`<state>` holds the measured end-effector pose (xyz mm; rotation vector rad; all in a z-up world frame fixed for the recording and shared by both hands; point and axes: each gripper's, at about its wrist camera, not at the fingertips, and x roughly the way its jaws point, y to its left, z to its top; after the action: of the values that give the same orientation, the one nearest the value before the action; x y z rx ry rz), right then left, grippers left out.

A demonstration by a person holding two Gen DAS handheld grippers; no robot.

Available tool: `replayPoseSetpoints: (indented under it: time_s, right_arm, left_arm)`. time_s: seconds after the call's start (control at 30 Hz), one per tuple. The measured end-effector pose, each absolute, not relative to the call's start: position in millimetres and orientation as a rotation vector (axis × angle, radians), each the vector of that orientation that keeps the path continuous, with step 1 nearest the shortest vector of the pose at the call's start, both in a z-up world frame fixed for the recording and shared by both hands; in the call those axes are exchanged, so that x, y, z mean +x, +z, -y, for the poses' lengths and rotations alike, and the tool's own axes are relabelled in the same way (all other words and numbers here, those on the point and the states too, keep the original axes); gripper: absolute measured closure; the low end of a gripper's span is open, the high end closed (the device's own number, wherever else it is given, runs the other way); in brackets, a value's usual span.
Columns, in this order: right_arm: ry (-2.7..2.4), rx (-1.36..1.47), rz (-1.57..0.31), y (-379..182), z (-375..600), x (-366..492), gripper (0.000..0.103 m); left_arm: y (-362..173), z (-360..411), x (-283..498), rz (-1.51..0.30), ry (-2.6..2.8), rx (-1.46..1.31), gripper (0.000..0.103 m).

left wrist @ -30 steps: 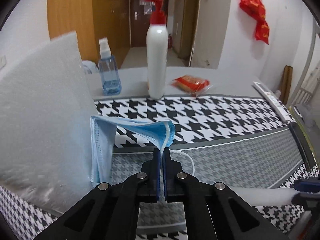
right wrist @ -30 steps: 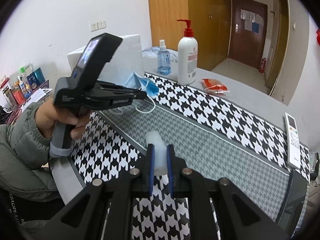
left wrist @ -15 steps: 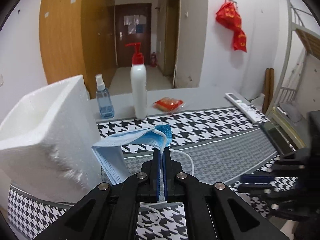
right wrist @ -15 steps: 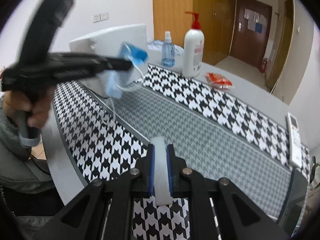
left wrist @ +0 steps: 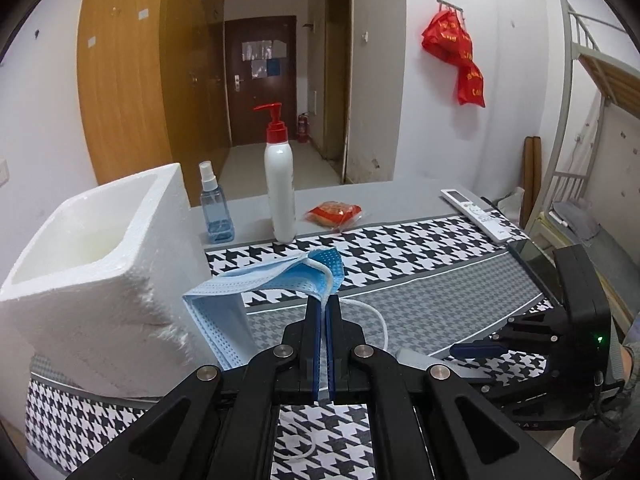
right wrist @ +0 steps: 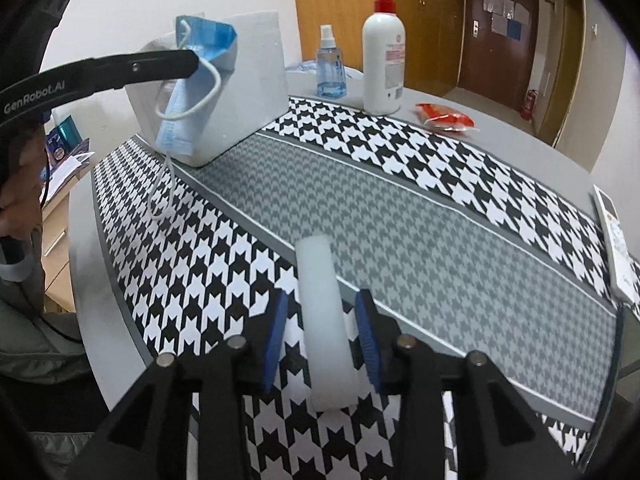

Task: Organize soft objects
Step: 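Lift the masks with the left tool toward the foam box while the right tool lifts the stick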

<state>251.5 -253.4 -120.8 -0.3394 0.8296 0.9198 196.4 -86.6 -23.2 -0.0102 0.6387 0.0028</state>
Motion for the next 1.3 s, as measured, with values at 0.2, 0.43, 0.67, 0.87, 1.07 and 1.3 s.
replayPoseSetpoints:
  time_s: [0.2,0.43,0.67,0.87,1.07,1.3]
  right_arm:
    - [0.88,-0.355,-0.839,-128.6,253.3,250.6,0.063]
    - [0.825,-0.403,-0.818,-131.1,249.0,244.3,0.068]
    - [0.777,-0.46,-0.776,-129.3,243.9,227.8,0.082]
    - [0.742,-0.328,-0.78,-120.3,257.3,231.2,0.086]
    - [0.711,-0.214,-0.758,-107.1,260.6,229.2,0.086]
    - [0.69,-0.158,-0.669,-89.5,247.3,215.2,0.086]
  left_arm:
    - [-19.7,83.7,186.9,-0.62,-0.019,-0.006,0.101]
    - [-15.0,80.2,183.9,-0.605,-0.057,0.004,0.101]
    - [-13.2,75.2,182.5,-0.584,-0.078,0.029,0.101]
    - [-15.3,65.7,184.2,-0.58,-0.1,0.021,0.101]
    - [-10.5,56.8,172.8,-0.548,-0.114,0.016,0.101]
    - [0.2,46.4,158.1,-0.51,-0.115,0.028,0.101]
